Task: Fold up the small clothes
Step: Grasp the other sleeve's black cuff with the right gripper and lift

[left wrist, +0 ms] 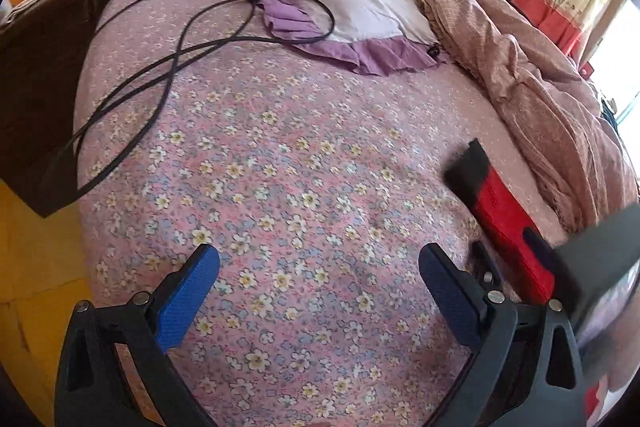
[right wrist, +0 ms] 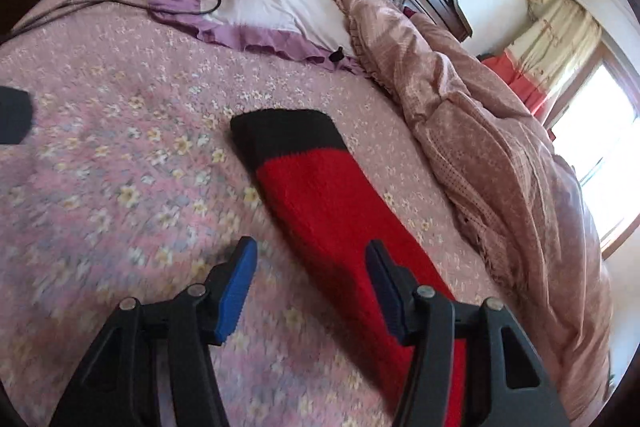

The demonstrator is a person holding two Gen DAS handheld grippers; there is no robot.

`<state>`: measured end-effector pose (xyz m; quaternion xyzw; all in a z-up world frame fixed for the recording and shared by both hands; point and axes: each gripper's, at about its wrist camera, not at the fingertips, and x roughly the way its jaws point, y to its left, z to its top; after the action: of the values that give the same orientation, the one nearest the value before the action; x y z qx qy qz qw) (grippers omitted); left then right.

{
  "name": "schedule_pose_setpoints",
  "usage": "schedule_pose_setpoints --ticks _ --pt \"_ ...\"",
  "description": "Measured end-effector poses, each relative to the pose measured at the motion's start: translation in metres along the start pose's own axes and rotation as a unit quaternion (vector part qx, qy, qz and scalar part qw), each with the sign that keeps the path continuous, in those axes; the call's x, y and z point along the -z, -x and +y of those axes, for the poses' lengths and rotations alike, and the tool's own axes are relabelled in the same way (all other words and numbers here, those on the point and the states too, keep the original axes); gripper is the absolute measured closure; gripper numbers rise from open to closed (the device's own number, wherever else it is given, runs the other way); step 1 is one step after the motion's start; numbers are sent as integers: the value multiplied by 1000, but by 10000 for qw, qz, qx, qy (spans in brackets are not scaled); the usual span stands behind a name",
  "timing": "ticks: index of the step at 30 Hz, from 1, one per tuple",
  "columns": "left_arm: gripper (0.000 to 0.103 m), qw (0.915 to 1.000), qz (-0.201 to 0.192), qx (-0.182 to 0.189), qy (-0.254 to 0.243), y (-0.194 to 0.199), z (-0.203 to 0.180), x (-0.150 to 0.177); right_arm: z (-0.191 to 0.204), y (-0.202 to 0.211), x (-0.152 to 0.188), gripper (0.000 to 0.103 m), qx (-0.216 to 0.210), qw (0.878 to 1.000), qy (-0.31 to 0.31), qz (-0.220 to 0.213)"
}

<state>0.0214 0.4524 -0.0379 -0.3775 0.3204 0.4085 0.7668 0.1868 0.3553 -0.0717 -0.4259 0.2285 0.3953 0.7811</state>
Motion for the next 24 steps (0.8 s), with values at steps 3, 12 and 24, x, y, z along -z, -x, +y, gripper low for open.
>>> schedule_pose_setpoints --ticks 3,12,24 --pt "7 9996 109 233 120 -1 4 -1 2 -12 -18 45 105 9999 68 -21" --pt "7 9986 183 464 186 0 4 -4 16 -35 -58 94 375 9992 100 63" --pt "5 9932 377 1097 56 2 -36 5 -175 77 -9 95 -172 9532 -2869 -938"
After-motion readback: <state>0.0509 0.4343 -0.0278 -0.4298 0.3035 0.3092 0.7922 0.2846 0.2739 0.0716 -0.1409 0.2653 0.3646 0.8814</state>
